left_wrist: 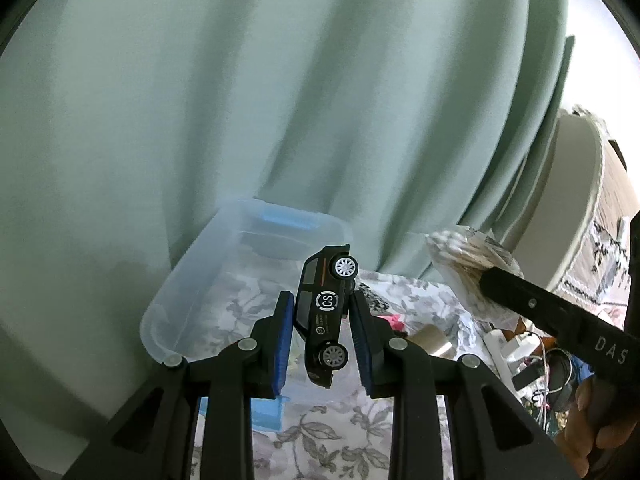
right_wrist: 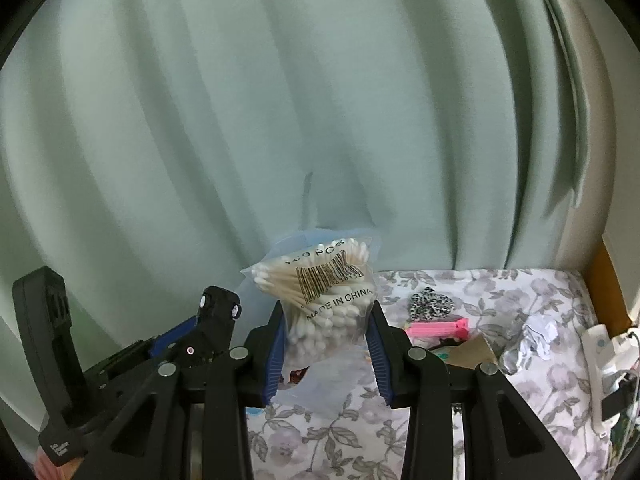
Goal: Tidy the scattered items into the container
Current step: 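Lift and carry the toy car and swab bag over the clear box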
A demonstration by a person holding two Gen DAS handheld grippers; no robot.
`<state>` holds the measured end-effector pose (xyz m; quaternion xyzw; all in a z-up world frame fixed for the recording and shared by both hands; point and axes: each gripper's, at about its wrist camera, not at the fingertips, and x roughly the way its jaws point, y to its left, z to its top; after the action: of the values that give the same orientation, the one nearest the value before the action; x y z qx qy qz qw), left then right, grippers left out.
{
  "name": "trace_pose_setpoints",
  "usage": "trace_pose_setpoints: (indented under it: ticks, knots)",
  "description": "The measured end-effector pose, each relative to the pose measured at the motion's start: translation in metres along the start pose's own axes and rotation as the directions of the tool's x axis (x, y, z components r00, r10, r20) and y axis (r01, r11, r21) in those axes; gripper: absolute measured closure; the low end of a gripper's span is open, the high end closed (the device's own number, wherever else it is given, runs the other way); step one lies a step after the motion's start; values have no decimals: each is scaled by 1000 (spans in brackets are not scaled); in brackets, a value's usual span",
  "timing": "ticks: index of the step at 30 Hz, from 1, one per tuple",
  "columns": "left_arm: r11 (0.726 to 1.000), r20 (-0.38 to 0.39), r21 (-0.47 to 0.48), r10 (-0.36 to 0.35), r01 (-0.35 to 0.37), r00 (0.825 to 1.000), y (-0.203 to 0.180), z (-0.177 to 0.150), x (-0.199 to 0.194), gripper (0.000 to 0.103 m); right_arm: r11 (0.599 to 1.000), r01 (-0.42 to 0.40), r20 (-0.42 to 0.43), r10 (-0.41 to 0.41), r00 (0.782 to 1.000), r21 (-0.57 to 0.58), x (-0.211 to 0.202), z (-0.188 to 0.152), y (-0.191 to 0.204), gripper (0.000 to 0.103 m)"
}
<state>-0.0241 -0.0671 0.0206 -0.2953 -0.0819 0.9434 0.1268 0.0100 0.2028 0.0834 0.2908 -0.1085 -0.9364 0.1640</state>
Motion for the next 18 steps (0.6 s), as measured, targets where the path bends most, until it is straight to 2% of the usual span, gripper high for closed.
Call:
trace_pose_setpoints:
  ticks: [18]
  knots:
    - [995,-18,-94,37,-39,999,50,-3,12,74,997,-30,-88,23,996,-74,50,-3,34,62]
